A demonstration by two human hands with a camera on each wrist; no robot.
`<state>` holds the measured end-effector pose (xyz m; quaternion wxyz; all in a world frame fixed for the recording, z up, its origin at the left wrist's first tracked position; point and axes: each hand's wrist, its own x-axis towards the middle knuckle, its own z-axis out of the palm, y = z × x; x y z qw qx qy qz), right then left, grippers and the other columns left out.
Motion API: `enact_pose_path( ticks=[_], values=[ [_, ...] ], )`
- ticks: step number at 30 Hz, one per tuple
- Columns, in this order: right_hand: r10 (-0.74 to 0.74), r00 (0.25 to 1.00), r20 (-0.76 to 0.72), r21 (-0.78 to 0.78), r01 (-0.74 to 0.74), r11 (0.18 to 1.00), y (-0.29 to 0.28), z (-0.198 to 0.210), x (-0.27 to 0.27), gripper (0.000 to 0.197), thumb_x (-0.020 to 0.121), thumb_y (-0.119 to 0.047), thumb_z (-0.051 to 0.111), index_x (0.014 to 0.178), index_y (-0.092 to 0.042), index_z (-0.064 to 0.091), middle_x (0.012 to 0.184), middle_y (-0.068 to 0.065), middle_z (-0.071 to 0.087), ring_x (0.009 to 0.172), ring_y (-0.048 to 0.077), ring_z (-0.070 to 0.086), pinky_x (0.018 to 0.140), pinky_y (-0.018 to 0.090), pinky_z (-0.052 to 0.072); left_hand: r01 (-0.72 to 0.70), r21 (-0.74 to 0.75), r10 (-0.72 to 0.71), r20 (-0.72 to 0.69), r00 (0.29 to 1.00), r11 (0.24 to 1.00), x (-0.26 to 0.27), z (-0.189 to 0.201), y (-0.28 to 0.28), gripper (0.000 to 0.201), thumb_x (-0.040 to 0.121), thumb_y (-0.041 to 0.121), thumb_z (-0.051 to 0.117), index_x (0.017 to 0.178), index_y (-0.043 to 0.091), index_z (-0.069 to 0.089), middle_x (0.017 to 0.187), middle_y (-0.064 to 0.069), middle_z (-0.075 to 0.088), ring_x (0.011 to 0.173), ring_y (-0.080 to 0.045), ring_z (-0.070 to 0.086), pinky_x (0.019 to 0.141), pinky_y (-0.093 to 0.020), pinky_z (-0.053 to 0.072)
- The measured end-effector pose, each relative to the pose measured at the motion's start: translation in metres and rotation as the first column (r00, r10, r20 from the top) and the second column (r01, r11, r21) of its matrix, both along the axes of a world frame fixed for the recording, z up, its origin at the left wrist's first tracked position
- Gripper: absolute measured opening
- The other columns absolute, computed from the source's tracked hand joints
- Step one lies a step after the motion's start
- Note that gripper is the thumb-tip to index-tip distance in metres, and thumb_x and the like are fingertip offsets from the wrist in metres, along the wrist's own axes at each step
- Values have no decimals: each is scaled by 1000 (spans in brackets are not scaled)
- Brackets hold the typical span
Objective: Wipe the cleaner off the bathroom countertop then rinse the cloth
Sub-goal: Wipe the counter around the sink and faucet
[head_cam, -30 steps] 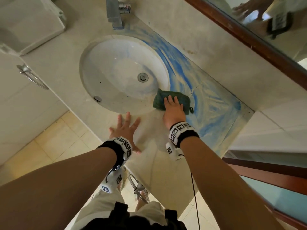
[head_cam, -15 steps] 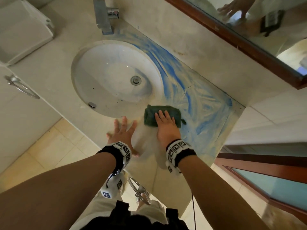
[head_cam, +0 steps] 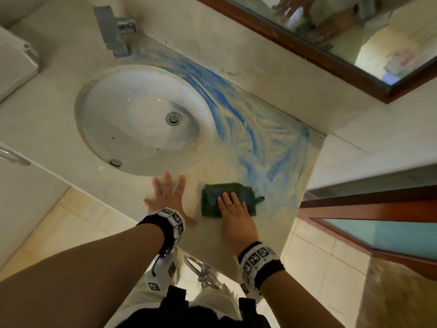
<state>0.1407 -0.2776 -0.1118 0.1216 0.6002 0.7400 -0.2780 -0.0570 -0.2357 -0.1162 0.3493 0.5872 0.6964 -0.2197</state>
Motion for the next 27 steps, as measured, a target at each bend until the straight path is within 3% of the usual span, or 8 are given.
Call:
enact_pose_path(
  ticks=[8, 12, 19, 21, 24, 27],
  values=[
    [-76, 997, -33, 8, 77, 997, 70, -3, -19, 70, 93, -3, 39, 156, -19, 11, 164, -2, 3, 150, 19, -4, 121, 42, -1, 10, -4, -10, -26, 1000, 1000, 2, -4, 1, 137, 59, 69, 77, 148, 40, -22, 154, -1, -36, 143, -39, -26, 108, -70, 18],
    [-127, 991, -38, 26, 128, 991, 49, -3, -17, 71, 93, -3, 39, 156, -20, 11, 164, -2, 3, 150, 19, -4, 121, 41, -1, 9, 9, -8, -19, 1000, 1000, 3, -6, 0, 134, 62, 68, 76, 149, 39, -22, 155, -3, -35, 142, -40, -26, 107, -71, 17],
    [-216, 976, -6, 19, 216, 976, -52, -2, 25, 66, 98, -10, 35, 156, -24, 8, 163, -6, 0, 150, 16, -8, 119, 34, -11, 64, -24, -65, -65, 996, 998, 1, -18, 7, 149, 50, 76, 77, 145, 35, -31, 151, -8, -39, 140, -47, -26, 102, -72, 26],
    [-219, 976, 10, 21, 219, 976, -50, -4, 28, 65, 98, -9, 34, 156, -24, 9, 162, -7, 0, 150, 16, -8, 122, 38, -6, 68, -27, -70, -72, 995, 997, 2, -19, 6, 149, 50, 76, 76, 145, 35, -31, 151, -9, -39, 140, -47, -25, 101, -71, 26],
    [-268, 963, -1, 55, 267, 962, -19, -6, 21, 66, 96, -4, 34, 156, -23, 10, 163, -3, 2, 150, 18, -6, 121, 37, -5, 65, 0, -65, -73, 995, 998, 2, -18, 5, 149, 46, 77, 76, 146, 36, -27, 153, -7, -36, 141, -46, -25, 102, -72, 25],
    [-327, 945, 4, 61, 326, 943, 15, -7, 13, 70, 93, 0, 34, 156, -20, 12, 164, -1, 3, 150, 20, -4, 121, 41, 0, 42, -14, -43, -30, 999, 999, 0, -14, 5, 147, 51, 68, 82, 147, 38, -26, 153, -4, -38, 141, -44, -27, 102, -74, 22]
  ],
)
